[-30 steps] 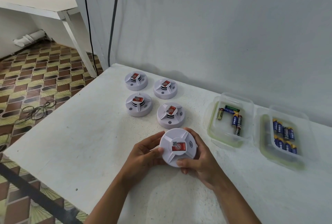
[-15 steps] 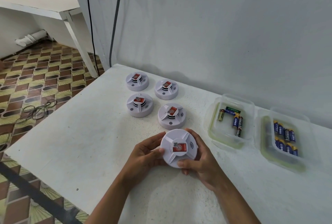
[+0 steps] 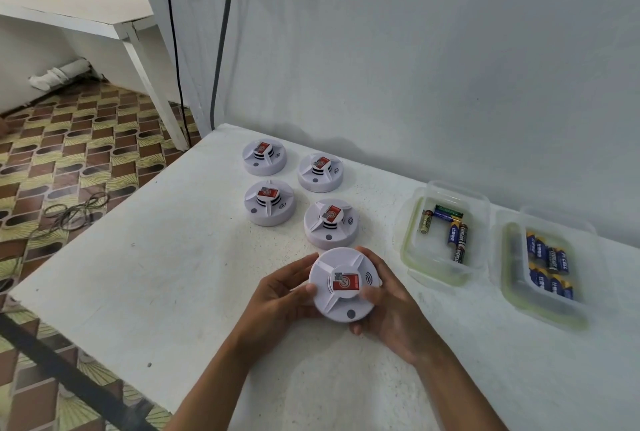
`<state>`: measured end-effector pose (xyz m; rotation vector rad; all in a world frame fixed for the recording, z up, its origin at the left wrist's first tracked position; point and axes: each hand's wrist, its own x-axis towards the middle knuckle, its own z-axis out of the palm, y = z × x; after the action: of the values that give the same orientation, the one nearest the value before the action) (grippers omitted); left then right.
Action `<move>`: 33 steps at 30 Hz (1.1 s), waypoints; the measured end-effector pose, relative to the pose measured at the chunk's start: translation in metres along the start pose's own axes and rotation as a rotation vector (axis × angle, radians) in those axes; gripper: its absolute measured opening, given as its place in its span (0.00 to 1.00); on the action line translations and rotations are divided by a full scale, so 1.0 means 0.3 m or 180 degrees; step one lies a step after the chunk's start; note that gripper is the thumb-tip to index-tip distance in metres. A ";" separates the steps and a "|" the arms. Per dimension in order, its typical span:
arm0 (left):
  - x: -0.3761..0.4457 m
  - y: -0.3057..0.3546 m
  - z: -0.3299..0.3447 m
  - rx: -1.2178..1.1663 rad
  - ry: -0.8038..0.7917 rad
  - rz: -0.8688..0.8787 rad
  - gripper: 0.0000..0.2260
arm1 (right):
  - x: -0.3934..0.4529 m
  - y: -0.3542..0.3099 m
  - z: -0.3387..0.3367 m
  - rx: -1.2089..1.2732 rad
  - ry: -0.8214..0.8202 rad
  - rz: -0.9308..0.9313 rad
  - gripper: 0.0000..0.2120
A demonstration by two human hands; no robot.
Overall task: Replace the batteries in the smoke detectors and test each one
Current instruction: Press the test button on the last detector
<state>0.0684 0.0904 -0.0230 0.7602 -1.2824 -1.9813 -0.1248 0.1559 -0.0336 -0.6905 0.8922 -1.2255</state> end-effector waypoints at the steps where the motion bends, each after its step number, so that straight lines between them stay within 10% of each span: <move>1: -0.001 0.001 0.001 0.0000 -0.0004 -0.0002 0.24 | 0.000 0.001 -0.001 -0.0079 0.0001 -0.0017 0.31; 33: 0.002 -0.002 -0.002 -0.0107 -0.0049 -0.0022 0.23 | -0.002 0.016 0.007 -0.0777 0.0139 -0.0268 0.38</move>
<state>0.0684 0.0898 -0.0240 0.7356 -1.2537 -2.0128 -0.1208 0.1576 -0.0364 -0.9065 1.0691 -1.2212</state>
